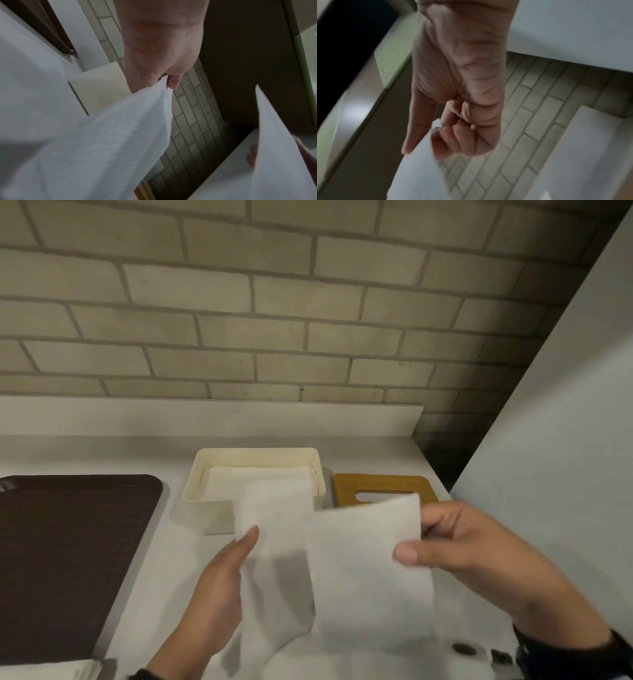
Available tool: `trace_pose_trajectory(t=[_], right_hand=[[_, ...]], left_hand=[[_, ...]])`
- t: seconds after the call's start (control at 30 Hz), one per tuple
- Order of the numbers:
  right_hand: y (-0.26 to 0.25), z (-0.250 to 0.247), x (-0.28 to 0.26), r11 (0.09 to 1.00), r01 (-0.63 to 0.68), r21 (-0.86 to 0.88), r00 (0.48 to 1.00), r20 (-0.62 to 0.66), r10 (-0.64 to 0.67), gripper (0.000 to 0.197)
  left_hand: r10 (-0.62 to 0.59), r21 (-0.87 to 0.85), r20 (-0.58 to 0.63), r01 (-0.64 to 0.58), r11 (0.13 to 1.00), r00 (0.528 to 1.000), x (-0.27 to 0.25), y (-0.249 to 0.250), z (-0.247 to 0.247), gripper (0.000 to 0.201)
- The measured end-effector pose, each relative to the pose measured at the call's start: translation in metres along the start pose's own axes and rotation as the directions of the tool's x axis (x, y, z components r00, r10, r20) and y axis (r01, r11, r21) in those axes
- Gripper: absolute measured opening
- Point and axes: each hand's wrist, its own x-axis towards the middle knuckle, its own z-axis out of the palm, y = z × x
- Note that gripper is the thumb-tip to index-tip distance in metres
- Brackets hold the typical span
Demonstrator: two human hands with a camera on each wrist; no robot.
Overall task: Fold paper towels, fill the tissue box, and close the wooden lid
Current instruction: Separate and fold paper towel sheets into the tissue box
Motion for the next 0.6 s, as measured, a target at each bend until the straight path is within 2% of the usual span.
trace_pose_trajectory(t=[0.07, 0.2, 0.37, 0.43, 0.6], right_hand=[[-0.007, 0.003, 0.011, 0.999, 0.044, -0.013, 0.994, -0.101, -0.045, 0.037], [0.002, 0.014, 0.040, 0.999, -0.016, -0.040, 0.957, -0.291, 0.004, 0.033], [0.016, 0.018, 0.054, 0.987, -0.120, -0.102, 0.918, -0.390, 0.072, 0.016], [0.021, 0.017, 0.056, 0.989, -0.116, -0.091, 0.909, -0.412, 0.069, 0.015], [0.031, 0.015, 0.060, 0.987, -0.122, -0.103, 0.882, -0.467, 0.060, 0.009]], left_hand=[[-0.025, 0.014, 0.034, 0.024, 1.000, 0.999, 0.000, -0.001, 0.015, 0.040], [-0.082, 0.073, 0.157, 0.071, 0.995, 0.984, -0.004, -0.002, 0.040, 0.033], [-0.104, 0.066, 0.196, 0.093, 0.993, 0.975, -0.007, 0.000, 0.048, 0.034], [-0.100, 0.025, 0.191, 0.097, 0.995, 0.977, -0.006, 0.000, 0.049, 0.042], [-0.111, -0.024, 0.213, 0.119, 0.993, 0.971, -0.004, -0.001, 0.051, 0.045]])
